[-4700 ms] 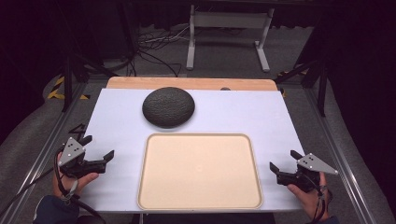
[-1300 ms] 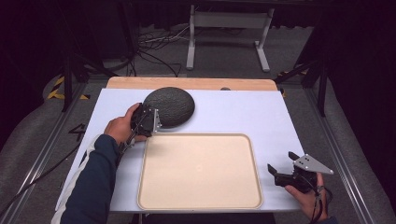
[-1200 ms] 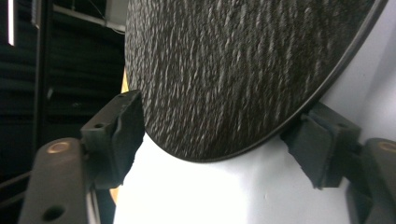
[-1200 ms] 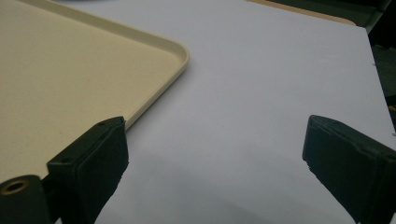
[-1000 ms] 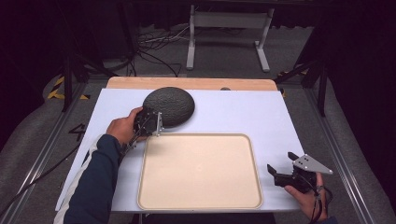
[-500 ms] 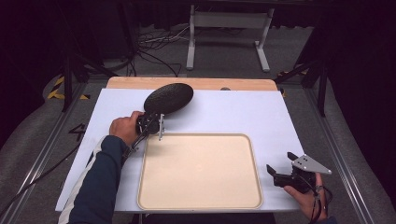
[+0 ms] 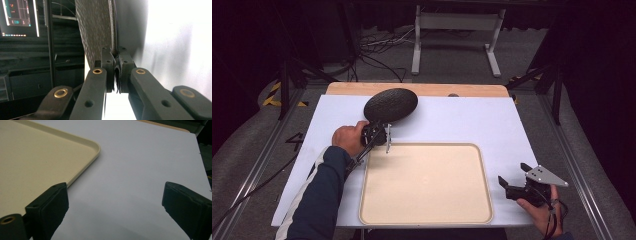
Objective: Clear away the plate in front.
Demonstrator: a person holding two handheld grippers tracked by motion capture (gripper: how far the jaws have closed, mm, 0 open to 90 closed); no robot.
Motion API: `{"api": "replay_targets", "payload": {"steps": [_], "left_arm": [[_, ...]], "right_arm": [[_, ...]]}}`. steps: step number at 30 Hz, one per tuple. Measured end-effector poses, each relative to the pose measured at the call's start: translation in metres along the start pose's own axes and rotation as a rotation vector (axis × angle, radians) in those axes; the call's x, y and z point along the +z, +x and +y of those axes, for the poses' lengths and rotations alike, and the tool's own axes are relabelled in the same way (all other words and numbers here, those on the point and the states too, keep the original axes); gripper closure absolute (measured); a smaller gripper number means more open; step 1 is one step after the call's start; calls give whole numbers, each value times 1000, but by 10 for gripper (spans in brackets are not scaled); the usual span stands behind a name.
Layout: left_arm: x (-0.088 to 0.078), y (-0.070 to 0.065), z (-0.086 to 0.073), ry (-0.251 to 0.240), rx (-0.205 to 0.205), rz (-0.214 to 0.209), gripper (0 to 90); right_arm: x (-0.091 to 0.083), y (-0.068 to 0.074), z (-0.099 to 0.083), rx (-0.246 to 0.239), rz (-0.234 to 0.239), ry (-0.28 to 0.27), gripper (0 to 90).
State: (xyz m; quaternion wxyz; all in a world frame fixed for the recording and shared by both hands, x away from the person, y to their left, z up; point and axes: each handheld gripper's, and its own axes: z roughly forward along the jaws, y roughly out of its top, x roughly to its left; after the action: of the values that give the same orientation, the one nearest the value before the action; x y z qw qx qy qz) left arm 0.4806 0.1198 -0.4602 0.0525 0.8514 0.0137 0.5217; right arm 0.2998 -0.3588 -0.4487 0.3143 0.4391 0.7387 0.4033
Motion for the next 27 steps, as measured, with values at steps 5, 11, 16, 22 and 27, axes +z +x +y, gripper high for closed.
{"api": "replay_targets", "payload": {"steps": [5, 11, 16, 22, 27], "left_arm": [[-11, 6, -1, -16, -26, 9, 867], [-28, 8, 4, -41, -16, 33, 865], [-42, 9, 8, -53, -19, 53, 864], [-60, 14, 11, -84, -29, 74, 862], [-81, 12, 14, -137, -22, 97, 861]], "right_arm": [[-1, 0, 0, 0, -4, -4, 75], [-1, 1, 1, -3, -1, -3, 75], [-2, 1, 2, -5, -1, -8, 75], [-4, 0, 3, -1, -5, -17, 75], [-6, -1, 3, 6, -9, -26, 75]]}}
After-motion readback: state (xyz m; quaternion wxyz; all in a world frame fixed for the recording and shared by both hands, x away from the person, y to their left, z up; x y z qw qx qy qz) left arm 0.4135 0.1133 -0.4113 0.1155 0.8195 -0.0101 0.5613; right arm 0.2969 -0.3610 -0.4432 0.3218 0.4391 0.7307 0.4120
